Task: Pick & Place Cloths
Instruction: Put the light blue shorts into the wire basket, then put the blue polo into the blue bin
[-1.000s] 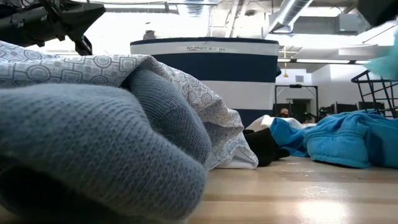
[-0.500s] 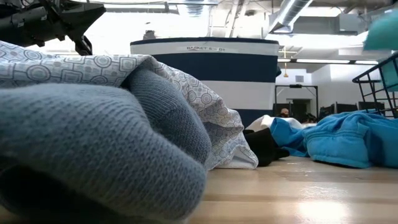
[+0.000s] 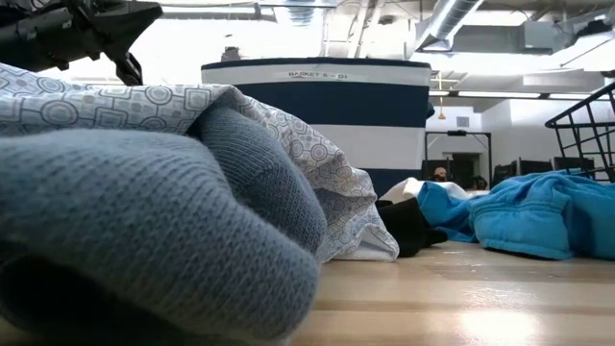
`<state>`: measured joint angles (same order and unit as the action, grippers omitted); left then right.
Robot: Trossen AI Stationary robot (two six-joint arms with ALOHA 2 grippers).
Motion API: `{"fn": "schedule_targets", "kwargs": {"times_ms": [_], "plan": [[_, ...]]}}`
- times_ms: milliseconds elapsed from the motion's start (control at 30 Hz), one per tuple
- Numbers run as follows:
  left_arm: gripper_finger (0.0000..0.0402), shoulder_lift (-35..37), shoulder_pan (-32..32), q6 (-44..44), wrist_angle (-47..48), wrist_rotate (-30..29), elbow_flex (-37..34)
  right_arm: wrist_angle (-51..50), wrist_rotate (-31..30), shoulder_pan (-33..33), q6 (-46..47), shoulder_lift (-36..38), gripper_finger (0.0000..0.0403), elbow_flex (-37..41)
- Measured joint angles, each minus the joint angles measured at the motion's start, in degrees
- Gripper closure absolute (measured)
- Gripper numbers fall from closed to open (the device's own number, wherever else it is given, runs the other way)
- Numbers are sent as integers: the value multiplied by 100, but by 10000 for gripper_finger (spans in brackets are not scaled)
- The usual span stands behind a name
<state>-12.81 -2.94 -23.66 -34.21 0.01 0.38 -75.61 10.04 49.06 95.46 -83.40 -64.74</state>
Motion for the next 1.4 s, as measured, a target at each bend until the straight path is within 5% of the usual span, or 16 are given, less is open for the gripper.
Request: {"fn": "schedule_targets", "kwargs": {"times_ms": [233, 433, 800, 1100, 1400], "plan": [[399, -1, -2, -145, -86, -5, 0, 1496, -182, -81, -512, -755, 398, 392], [398, 1, 0, -373, -356, -308, 0, 1517, -193, -78, -753, -1066, 358, 396], [321, -176, 3, -415, -583, 30, 806, 1724, -164, -191, -840, 434, 195, 392], [215, -1931, 3, -54, -438, 1304, 2459, 2183, -957, -587, -691, 1820, 128, 388], [195, -3935, 246, 205, 1150, 1956, 3943, 2934, -1053, -885, -1802, 2453, 127, 385]]}}
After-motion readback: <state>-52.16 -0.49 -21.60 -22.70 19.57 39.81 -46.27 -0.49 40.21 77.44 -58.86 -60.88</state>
